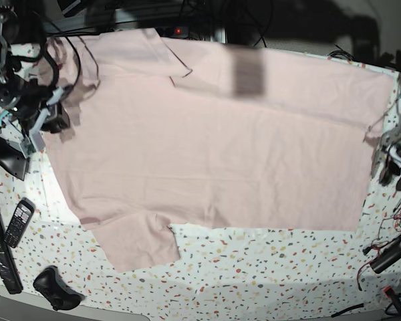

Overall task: Fold the T-shirt properly
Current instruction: 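Slide both grippers along the shirt side edges toward the hem and pinch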

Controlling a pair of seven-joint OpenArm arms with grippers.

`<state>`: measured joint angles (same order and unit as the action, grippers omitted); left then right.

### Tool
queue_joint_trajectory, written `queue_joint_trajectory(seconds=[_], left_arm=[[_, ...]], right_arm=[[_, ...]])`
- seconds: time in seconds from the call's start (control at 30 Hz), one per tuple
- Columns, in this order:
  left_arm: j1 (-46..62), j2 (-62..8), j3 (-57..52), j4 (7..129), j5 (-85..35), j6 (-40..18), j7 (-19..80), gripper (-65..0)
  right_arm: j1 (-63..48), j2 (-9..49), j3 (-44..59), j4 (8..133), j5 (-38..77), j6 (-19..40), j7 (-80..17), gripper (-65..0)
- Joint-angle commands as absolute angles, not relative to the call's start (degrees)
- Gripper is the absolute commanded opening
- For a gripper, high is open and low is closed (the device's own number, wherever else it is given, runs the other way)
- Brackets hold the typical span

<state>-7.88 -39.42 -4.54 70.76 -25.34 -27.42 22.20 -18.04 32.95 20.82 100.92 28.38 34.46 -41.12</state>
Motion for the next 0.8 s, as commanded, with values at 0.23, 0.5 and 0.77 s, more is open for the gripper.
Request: queue_joint_trajectory(seconds=[0.23, 0.5, 0.77], left_arm=[[-28.71, -33.95, -5.10, 47.37, -25.98, -27.46, 20.21, -37.5], [-44.16, -30.33, -5.10, 18.46, -19.33, -27.44, 6.04, -39.9], [-47.59, -27.92, -5.10, 8.69, -14.83, -25.65, -1.04, -43.5]], right_arm=[[-12.49, 28.62, 16.64, 100.20, 28.71, 35.11, -41.52, -52.9], [-12.38, 26.81, 16.47, 100.20, 28.73, 35.14, -42.09, -52.9], [-12.38, 26.83, 16.47, 100.20, 28.77, 35.11, -45.23, -52.9]])
